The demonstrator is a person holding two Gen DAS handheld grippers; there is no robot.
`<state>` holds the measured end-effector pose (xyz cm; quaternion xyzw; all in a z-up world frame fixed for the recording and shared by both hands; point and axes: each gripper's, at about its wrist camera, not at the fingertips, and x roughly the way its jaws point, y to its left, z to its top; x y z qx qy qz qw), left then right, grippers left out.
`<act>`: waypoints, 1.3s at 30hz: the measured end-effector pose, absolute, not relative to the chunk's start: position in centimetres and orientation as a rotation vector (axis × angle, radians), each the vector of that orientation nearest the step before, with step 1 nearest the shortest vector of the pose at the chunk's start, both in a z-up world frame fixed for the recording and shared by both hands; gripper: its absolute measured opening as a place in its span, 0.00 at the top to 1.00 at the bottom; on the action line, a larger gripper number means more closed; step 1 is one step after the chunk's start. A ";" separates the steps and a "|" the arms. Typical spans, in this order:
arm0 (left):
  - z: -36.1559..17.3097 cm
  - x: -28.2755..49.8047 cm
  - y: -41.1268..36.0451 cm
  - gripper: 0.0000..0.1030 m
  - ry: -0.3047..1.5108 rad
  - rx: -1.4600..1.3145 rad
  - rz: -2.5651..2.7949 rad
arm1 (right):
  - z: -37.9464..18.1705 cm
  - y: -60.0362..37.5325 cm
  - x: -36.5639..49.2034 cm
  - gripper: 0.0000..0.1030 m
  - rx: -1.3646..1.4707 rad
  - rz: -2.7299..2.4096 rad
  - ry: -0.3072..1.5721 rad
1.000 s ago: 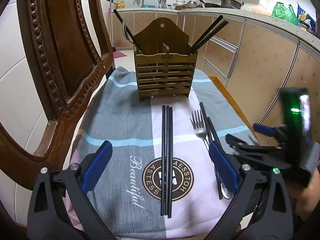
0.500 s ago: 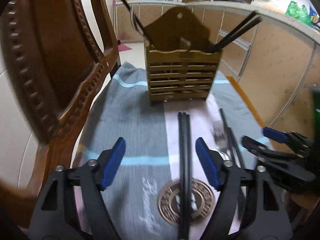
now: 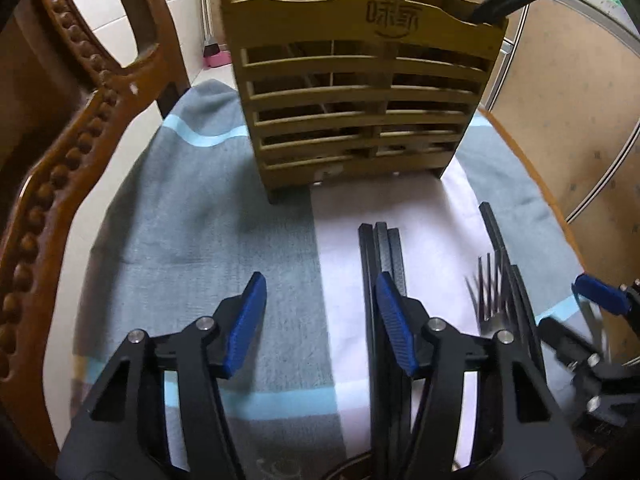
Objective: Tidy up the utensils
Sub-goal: 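Grasp black chopsticks with left gripper while right grasps a chopstick by the fork, then lift both held chopsticks and lower them into the wooden holder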
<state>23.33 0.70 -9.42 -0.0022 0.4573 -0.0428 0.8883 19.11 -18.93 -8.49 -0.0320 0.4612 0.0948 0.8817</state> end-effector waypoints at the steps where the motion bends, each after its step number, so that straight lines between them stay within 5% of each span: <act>1: -9.5 23.5 0.5 0.45 0.954 0.003 -0.088 | -8.7 -18.9 19.1 0.36 -0.073 0.195 0.965; 8: -10.1 25.0 0.3 0.45 0.969 0.015 -0.064 | -9.9 -17.4 19.0 0.36 -0.184 0.174 0.977; 13: -9.9 24.8 1.9 0.46 0.981 0.002 -0.006 | -9.6 -18.5 19.7 0.51 -0.176 0.159 0.976; 21: -9.6 24.7 2.9 0.46 0.985 0.012 0.013 | -9.6 -20.1 20.8 0.55 -0.075 0.160 0.988; 24: -9.8 25.6 3.3 0.47 0.989 -0.008 0.007 | -9.6 -19.8 22.0 0.66 -0.057 0.159 0.982; 30: -9.6 27.5 3.5 0.64 1.001 -0.028 -0.015 | -9.5 -19.4 23.5 0.85 -0.054 0.153 1.001; 32: -9.4 29.6 2.8 0.75 0.996 -0.032 -0.021 | -9.5 -18.8 23.6 0.86 -0.088 0.148 0.993; 33: -9.3 30.0 2.8 0.90 0.997 -0.033 -0.024 | -9.5 -18.5 23.7 0.86 -0.097 0.152 0.989; 39: -8.3 29.9 3.8 0.93 0.993 -0.053 -0.045 | -8.2 -19.3 24.0 0.93 -0.006 0.199 0.984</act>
